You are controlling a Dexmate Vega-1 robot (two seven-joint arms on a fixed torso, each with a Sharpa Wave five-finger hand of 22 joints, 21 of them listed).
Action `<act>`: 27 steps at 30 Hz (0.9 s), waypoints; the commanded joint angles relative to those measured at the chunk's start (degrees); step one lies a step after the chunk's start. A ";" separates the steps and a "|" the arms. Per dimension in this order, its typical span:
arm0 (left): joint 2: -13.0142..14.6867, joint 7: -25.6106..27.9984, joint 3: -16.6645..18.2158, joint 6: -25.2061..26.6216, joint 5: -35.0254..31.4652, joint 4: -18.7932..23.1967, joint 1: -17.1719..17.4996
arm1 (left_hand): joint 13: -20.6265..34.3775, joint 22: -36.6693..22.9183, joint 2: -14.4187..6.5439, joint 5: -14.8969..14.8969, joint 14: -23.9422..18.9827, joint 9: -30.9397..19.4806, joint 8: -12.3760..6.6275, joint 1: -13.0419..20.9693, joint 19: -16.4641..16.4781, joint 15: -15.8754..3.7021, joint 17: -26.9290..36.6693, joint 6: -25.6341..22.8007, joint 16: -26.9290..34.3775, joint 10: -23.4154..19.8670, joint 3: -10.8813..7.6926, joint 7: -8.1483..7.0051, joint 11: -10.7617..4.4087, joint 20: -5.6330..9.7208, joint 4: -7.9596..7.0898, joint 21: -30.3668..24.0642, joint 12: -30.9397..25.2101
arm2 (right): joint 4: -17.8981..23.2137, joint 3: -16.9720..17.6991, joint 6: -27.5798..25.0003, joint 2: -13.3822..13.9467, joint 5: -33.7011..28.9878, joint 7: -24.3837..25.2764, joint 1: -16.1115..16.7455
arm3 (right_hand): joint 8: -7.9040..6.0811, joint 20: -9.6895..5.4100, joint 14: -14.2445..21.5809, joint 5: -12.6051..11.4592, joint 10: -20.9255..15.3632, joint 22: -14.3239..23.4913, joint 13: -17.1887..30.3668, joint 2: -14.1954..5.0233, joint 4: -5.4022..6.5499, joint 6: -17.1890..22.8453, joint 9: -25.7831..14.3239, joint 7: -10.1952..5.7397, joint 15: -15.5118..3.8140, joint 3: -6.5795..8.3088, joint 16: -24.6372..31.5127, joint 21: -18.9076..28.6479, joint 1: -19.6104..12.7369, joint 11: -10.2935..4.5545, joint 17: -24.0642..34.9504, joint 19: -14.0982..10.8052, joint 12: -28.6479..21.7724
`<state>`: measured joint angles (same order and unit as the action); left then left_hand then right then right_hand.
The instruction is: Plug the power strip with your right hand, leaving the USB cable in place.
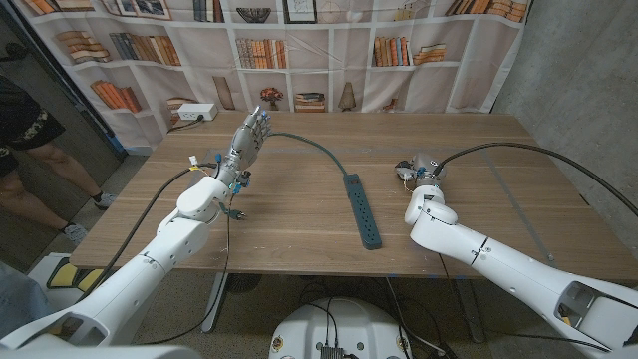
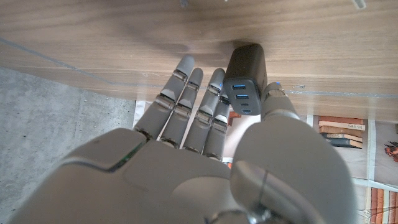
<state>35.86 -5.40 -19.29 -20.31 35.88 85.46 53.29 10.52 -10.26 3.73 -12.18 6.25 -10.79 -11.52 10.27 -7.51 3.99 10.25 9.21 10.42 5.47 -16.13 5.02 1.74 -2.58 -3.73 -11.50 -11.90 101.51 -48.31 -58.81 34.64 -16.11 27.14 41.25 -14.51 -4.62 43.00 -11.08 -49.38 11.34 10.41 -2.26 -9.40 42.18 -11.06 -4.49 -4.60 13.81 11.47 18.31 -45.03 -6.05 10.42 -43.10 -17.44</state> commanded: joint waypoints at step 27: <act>-0.66 1.16 -0.75 0.77 -0.98 0.44 -0.46 | 0.34 -0.30 -0.41 -0.05 -0.46 -0.11 -0.10 0.13 -0.09 -0.19 0.17 -0.41 0.38 -0.38 0.46 -0.16 -0.40 -0.38 0.04 -0.23 -0.04 | 2.34 1.77 3.76 2.29 -1.38 2.62 2.88 | -3.63 -5.06 9.96 1.08 -17.26 1.45 0.02 -3.22 0.21 16.12 -0.53 -4.96 -7.83 5.19 0.11 4.30 -9.71 -4.80 0.05 -4.10 -1.80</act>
<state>35.51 -5.11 -19.55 -19.89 35.93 85.58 53.40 10.65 -10.26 3.74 -12.18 5.94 -10.79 -11.52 10.26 -7.50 3.69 10.25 9.00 10.42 5.24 -15.96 4.80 1.51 -2.57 -3.58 -11.50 -11.89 102.39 -47.03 -55.84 35.76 -16.22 29.19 43.01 -17.65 -5.33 52.34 -10.18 -61.56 12.68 10.33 -2.83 -9.32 51.60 -11.40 -3.47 -7.18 18.30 11.47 22.30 -51.35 -6.38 10.28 -46.65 -18.89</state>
